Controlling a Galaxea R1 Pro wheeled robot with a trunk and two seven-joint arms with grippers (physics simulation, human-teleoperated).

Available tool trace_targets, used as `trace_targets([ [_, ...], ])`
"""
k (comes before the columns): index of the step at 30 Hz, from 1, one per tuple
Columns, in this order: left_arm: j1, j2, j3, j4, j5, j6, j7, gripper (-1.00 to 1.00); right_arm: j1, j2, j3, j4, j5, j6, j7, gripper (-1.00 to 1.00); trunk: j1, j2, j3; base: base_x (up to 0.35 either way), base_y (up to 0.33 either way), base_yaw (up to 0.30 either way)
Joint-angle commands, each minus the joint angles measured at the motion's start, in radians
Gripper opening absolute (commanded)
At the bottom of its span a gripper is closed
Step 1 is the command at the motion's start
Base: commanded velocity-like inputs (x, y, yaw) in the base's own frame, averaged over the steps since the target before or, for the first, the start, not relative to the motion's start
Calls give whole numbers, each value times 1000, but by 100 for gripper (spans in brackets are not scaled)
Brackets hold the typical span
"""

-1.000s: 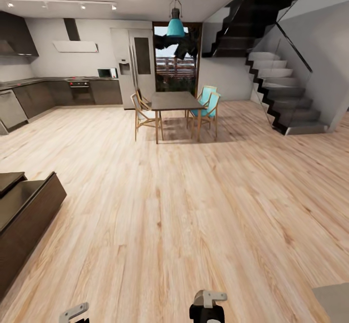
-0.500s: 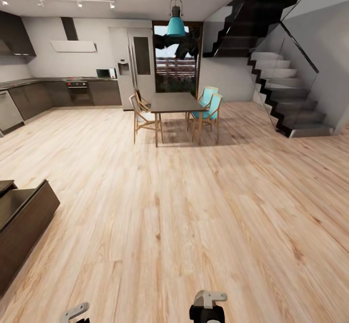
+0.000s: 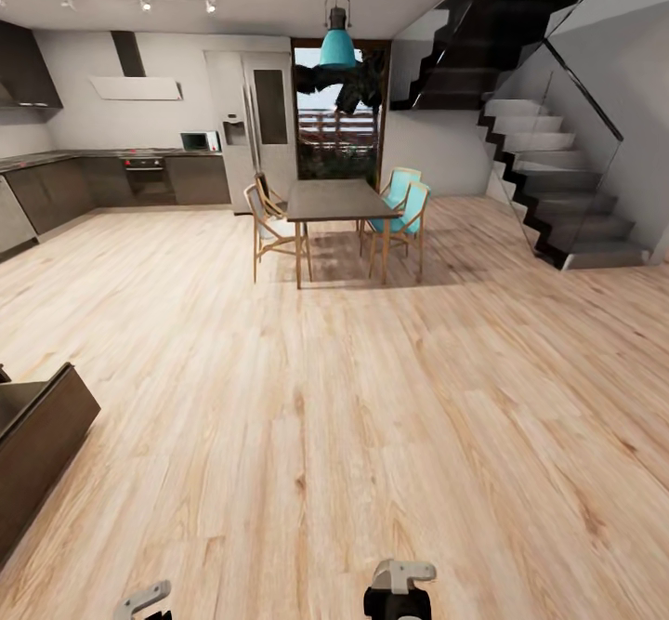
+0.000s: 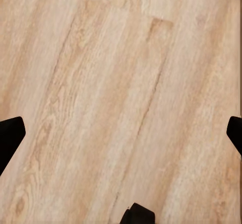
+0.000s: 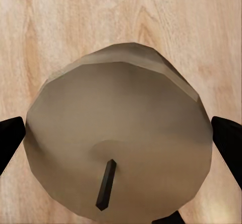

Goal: Place each of the two pumpkins and all three candles from the living room inside a cabinet in the living room (use any cabinet), then make sure every cabinet is closed, and position the cauldron so it is next to a table in the living room.

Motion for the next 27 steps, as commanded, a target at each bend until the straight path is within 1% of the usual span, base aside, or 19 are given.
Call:
trace_targets([
  [1,0,0,0,0,0,0,0,100,0,0,0,0,2,0,0,-100,0,0,0,331,0,0],
  [4,0,0,0,0,0,0,0,100,0,1,1,0,3,1,0,-100,0,0,0,331,0,42],
  [12,0,0,0,0,0,0,0,100,-1,1,2,0,3,2,0,-100,0,0,-3,331,0,182],
  [27,0,0,0,6,0,-1,0,100,0,0,2,0,4,-1,4,-100,0,0,-3,331,0,9],
])
